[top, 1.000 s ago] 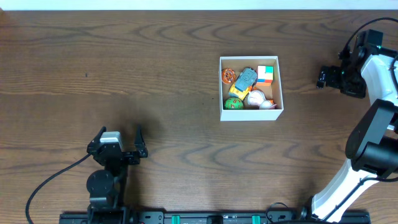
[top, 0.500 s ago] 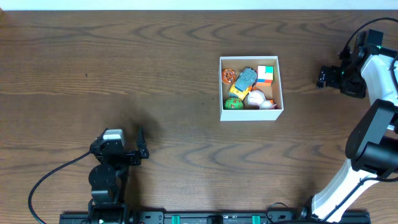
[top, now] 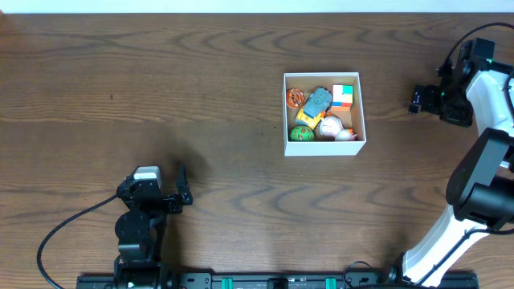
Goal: Pack container
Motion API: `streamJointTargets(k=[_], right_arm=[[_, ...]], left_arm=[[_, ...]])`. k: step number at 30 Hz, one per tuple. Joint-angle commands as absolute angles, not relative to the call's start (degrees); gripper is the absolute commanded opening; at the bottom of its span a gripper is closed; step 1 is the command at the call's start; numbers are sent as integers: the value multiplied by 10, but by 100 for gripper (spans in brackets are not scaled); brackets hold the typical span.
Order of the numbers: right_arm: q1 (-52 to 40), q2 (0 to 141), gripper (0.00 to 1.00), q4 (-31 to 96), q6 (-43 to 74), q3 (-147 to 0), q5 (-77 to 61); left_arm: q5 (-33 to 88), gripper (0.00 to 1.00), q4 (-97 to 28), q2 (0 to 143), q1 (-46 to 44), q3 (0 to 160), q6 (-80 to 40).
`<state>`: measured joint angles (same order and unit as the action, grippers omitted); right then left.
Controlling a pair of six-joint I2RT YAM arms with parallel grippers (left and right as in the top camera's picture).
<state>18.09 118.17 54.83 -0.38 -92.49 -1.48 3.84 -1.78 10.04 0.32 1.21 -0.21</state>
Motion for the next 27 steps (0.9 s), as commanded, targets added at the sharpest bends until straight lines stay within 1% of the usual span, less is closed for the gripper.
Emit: streamJointTargets(k=[1,5,11,16,21,24,27], right_arm=[[168,1157,99,549,4,-923,-13],[150,1110,99,548,4,-923,-13],[89,992,99,549,4,-921,-13],[2,875,99,549,4,-914,-13],[-80,791,99,560,-3,-914,-13],[-94,748,99,574,-3,-912,-13],[-85,709,99,575,-3,-898,-13]], left_arm=[[34,98,-38,104,6,2,-7],[34,98,-38,104,6,2,-7],[34,98,-38,104,6,2,-7],[34,98,-38,104,6,2,-7],[34,98,-38,104,6,2,-7],[34,98,-38,104,6,2,-7],[34,98,-38,104,6,2,-7]])
